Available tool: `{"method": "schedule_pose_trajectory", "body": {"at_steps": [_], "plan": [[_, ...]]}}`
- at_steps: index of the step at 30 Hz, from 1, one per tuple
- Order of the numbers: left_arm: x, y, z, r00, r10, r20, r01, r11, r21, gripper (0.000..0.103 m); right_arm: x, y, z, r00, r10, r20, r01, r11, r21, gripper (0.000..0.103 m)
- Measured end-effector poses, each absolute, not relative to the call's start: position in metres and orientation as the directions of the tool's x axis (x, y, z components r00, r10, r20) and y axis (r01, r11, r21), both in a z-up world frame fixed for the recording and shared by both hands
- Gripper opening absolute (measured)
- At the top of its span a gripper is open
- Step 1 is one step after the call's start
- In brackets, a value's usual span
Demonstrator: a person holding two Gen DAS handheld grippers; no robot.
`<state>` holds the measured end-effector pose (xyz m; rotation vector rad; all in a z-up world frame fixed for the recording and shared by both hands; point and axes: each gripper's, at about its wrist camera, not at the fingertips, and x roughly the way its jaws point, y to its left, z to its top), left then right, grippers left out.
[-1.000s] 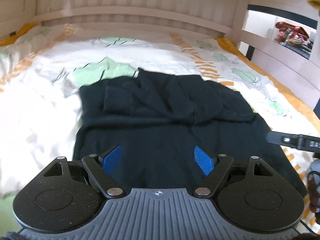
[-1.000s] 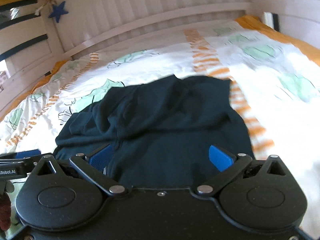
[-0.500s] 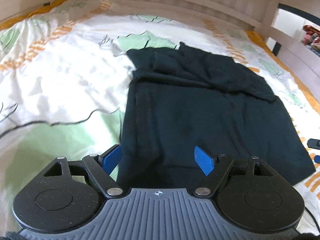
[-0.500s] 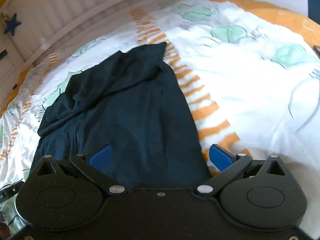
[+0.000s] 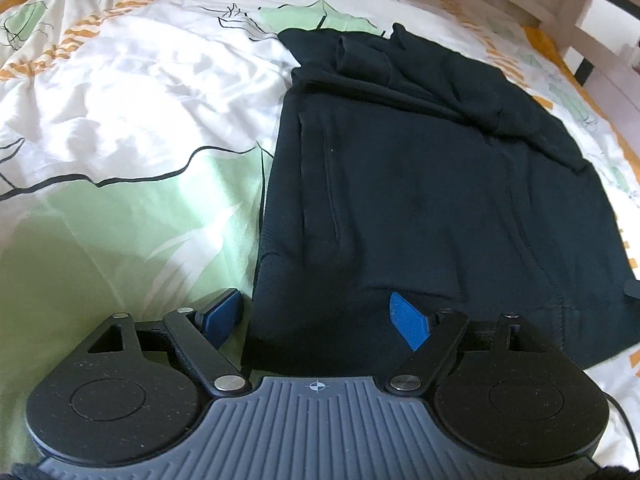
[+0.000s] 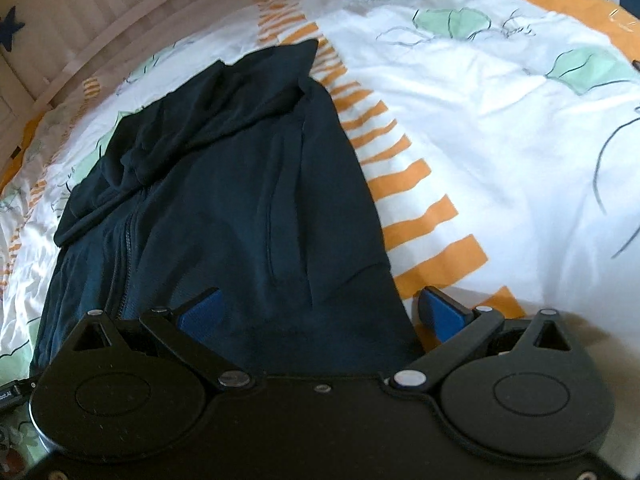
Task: Fold large clothes
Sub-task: 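Move both open grippers over the folded hoodie toward its side edge, then close the left gripper on the folded hoodie edge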
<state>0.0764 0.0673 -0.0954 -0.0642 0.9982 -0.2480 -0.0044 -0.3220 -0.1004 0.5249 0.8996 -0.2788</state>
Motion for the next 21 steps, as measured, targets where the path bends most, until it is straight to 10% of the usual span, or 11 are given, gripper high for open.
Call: {"method": "schedule_pose_trajectory", "body": {"at_steps": [21], "plan": [[0.076,0.063,-0.098,0.448,-0.345,-0.825,0.248,0.934,-0.256,0.087,-0.011,-0.328,-0.101,0.599,0.172,-0.782,0.372,0.805,0.462,0.103]]}}
